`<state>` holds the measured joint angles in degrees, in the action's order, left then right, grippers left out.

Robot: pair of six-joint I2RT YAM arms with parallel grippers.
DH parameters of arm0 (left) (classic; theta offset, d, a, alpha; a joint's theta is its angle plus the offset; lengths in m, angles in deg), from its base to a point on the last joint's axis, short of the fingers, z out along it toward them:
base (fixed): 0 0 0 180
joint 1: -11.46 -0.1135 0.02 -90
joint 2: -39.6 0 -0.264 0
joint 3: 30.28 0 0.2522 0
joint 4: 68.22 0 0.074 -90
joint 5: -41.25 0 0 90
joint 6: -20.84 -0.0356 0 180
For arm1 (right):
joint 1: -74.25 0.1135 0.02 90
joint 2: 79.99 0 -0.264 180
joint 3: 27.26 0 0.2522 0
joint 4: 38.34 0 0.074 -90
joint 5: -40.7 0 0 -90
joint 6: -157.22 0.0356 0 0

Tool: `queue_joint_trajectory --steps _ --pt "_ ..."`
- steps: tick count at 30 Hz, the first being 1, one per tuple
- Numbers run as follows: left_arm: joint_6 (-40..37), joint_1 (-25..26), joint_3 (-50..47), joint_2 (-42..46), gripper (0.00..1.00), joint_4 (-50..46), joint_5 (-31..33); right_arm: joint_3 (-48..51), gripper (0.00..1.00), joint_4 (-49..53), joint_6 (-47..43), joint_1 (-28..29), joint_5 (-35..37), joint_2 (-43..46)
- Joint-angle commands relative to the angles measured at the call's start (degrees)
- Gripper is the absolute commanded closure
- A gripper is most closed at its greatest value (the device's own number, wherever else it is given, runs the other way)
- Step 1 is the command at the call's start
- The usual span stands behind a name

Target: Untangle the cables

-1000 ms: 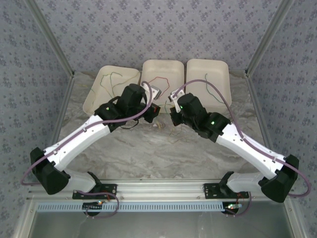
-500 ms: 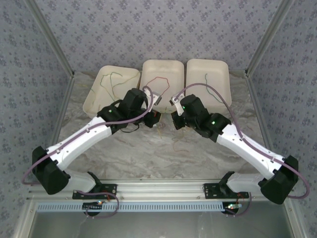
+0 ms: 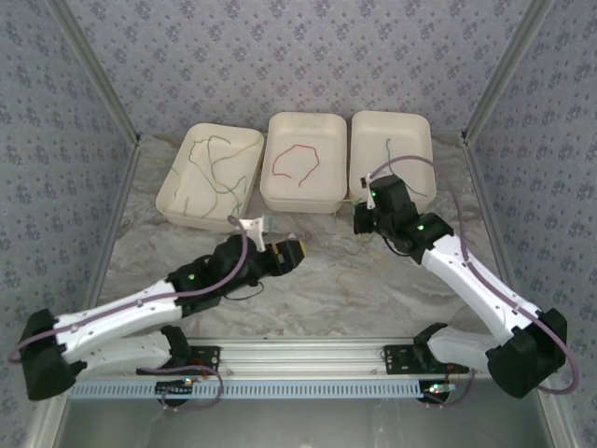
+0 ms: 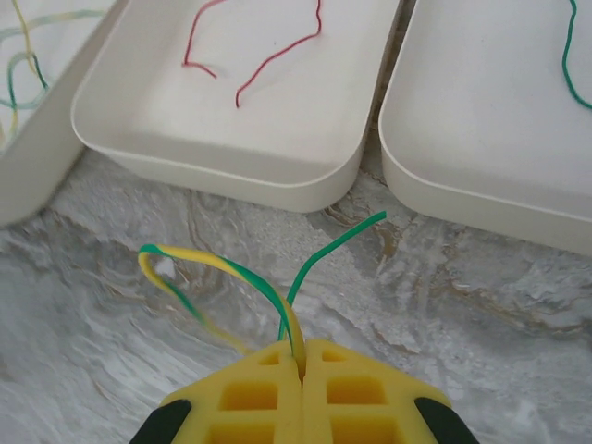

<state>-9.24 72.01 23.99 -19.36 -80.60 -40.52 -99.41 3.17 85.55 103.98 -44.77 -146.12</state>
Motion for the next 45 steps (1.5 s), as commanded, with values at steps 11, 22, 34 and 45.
queue_joint_trajectory --steps 11,22,34,45 --pt "-22.3 -1.2 0.1 -13.5 0.30 15.5 4.1 -6.6 1.00 1.8 7.3 -8.0 -27.4 -0.2" --pt "-33.6 -3.0 5.9 -21.5 0.24 10.4 5.3 -7.8 1.00 3.6 7.7 -9.0 -34.6 -0.2" --pt "-36.8 -4.7 9.0 -23.2 0.80 7.2 6.1 -7.0 1.00 5.6 6.5 -10.1 -32.1 1.3" --pt "-39.7 -4.0 12.8 -20.1 1.00 -9.8 8.8 -9.4 1.00 8.8 -4.5 -6.7 -12.7 1.7"
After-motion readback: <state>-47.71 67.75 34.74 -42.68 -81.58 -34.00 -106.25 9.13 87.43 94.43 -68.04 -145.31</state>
